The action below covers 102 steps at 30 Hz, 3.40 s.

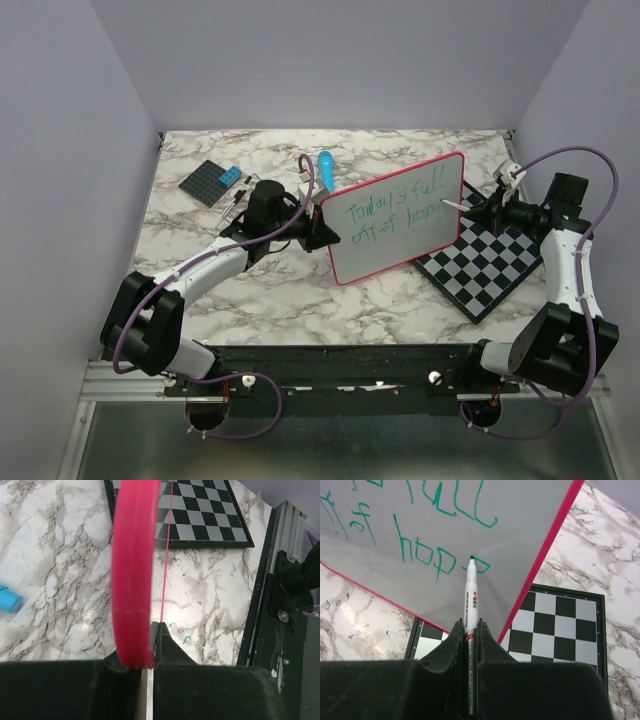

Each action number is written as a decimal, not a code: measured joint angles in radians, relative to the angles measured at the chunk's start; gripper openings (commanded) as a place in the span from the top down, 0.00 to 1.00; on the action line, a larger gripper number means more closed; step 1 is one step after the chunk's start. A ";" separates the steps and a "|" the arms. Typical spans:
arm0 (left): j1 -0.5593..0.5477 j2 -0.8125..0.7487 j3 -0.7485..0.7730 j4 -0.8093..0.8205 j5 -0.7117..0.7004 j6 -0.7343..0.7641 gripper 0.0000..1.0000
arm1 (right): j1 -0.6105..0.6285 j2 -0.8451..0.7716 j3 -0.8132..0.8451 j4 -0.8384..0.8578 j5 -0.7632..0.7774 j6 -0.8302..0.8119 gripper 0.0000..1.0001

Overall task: Write a sentence on the whiteboard
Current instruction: Write a sentence on the whiteboard, then pick up the whiteboard from the center of the board.

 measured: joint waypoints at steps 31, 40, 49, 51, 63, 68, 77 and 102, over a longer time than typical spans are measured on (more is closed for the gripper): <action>0.000 0.002 0.002 0.000 0.000 0.011 1.00 | -0.055 0.003 -0.063 -0.034 0.037 -0.066 1.00; 0.000 0.002 0.002 0.000 0.001 0.018 1.00 | -0.062 -0.046 -0.016 -0.114 -0.028 -0.119 1.00; 0.000 0.002 0.002 0.001 0.004 0.018 1.00 | -0.062 -0.200 -0.017 -0.256 -0.157 -0.167 0.99; 0.000 0.002 0.002 0.002 0.006 0.018 1.00 | -0.062 -0.212 -0.017 -0.279 -0.176 -0.167 1.00; 0.000 -0.035 -0.026 -0.001 0.007 -0.037 1.00 | -0.062 -0.269 0.089 -0.434 -0.307 -0.072 0.99; 0.002 -0.062 -0.048 0.000 0.007 -0.076 1.00 | -0.062 -0.280 0.145 -0.518 -0.365 -0.065 1.00; 0.041 -0.116 -0.086 0.000 0.014 -0.169 1.00 | -0.062 -0.326 0.094 -0.568 -0.388 -0.062 1.00; 0.073 -0.183 -0.105 -0.002 0.008 -0.245 1.00 | -0.062 -0.378 -0.035 -0.462 -0.393 0.022 1.00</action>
